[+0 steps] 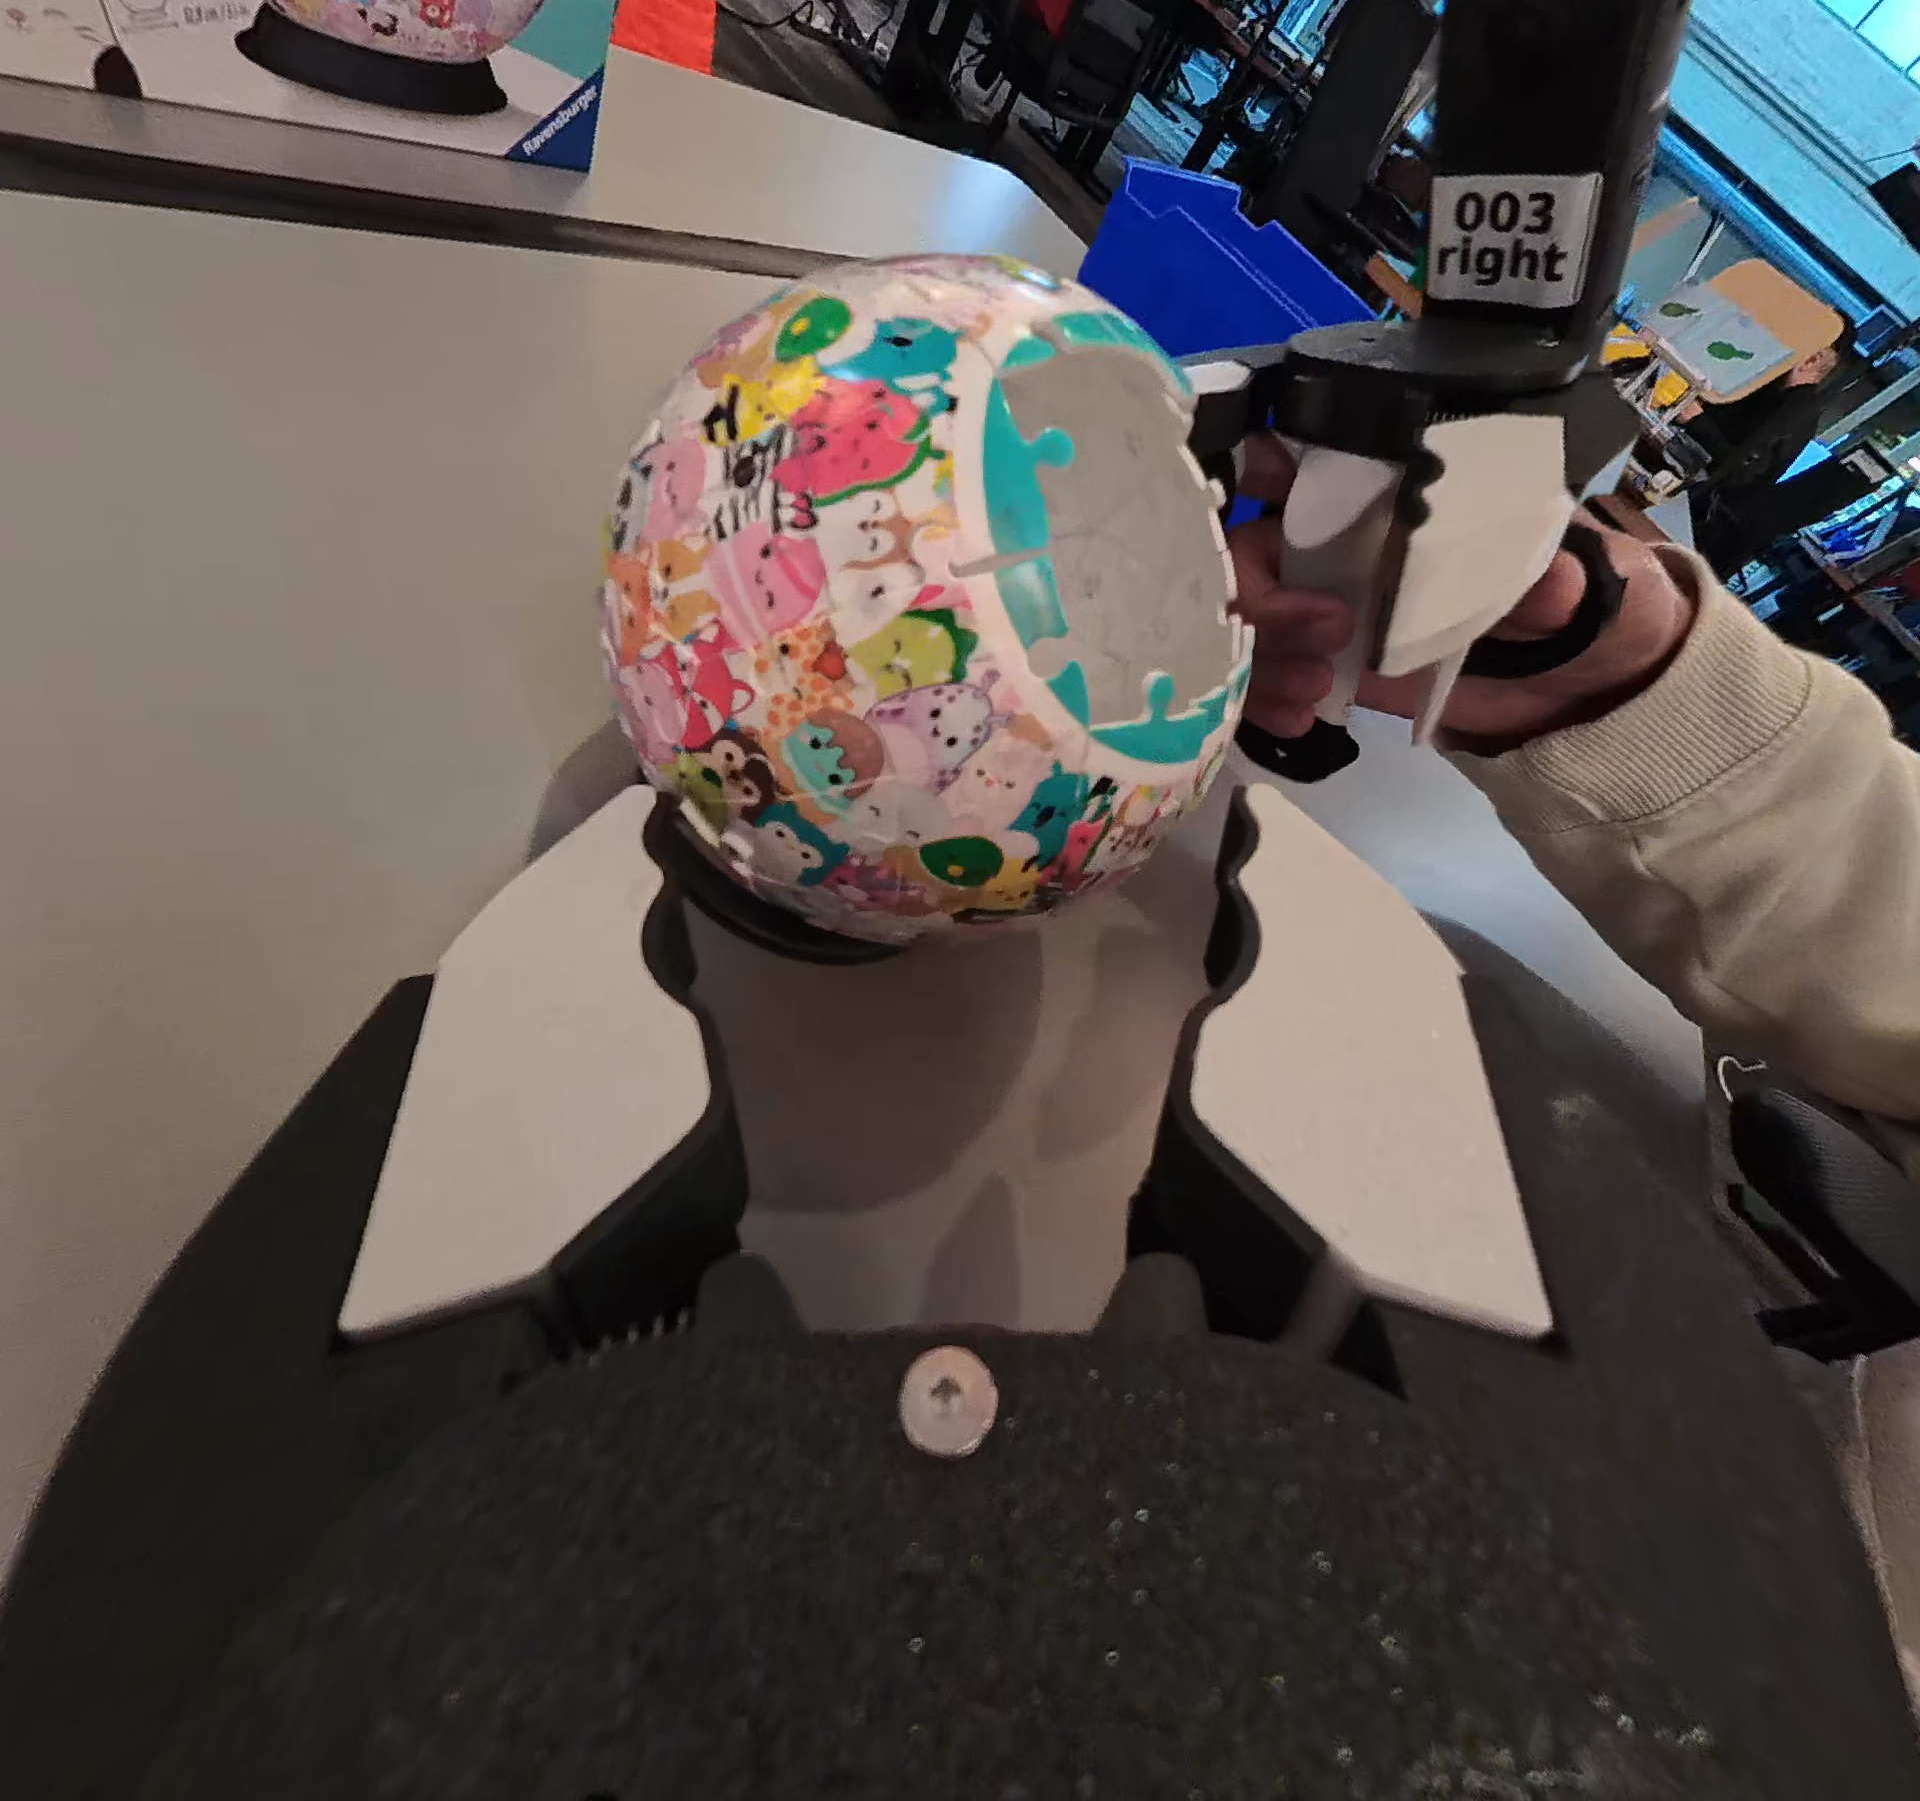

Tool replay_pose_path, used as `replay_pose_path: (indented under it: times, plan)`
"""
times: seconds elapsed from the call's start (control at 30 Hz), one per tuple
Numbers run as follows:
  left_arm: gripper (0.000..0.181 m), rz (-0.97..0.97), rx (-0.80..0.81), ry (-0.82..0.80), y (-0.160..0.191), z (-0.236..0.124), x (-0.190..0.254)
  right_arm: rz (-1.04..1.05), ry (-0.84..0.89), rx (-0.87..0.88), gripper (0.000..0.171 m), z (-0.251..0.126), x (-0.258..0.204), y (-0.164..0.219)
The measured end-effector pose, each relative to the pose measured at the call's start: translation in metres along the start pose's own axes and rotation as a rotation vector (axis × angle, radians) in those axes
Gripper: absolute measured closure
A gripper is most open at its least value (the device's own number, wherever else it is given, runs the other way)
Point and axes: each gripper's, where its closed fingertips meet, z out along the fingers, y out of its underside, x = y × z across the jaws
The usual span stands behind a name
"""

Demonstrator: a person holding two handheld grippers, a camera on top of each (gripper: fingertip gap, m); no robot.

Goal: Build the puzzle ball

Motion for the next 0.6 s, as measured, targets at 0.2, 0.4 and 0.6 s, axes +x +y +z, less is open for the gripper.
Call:
replay_pose_path:
  times: [0.2, 0.4, 0.6]
  plan:
    - [0.095, 0.042, 0.023, -0.058, 0.000, -0.009, -0.009, -0.359, 0.151, -0.072, 0.079, -0.036, -0.040, -0.024]
    - [0.100, 0.133, 0.063, -0.098, -0.012, -0.017, -0.004, -0.492, -0.024, -0.389, 0.076, 0.007, -0.093, 0.001]
    - [0.101, 0.147, 0.090, -0.120, -0.019, -0.014, -0.005, -0.465, -0.053, -0.536, 0.081, 0.021, -0.082, 0.017]
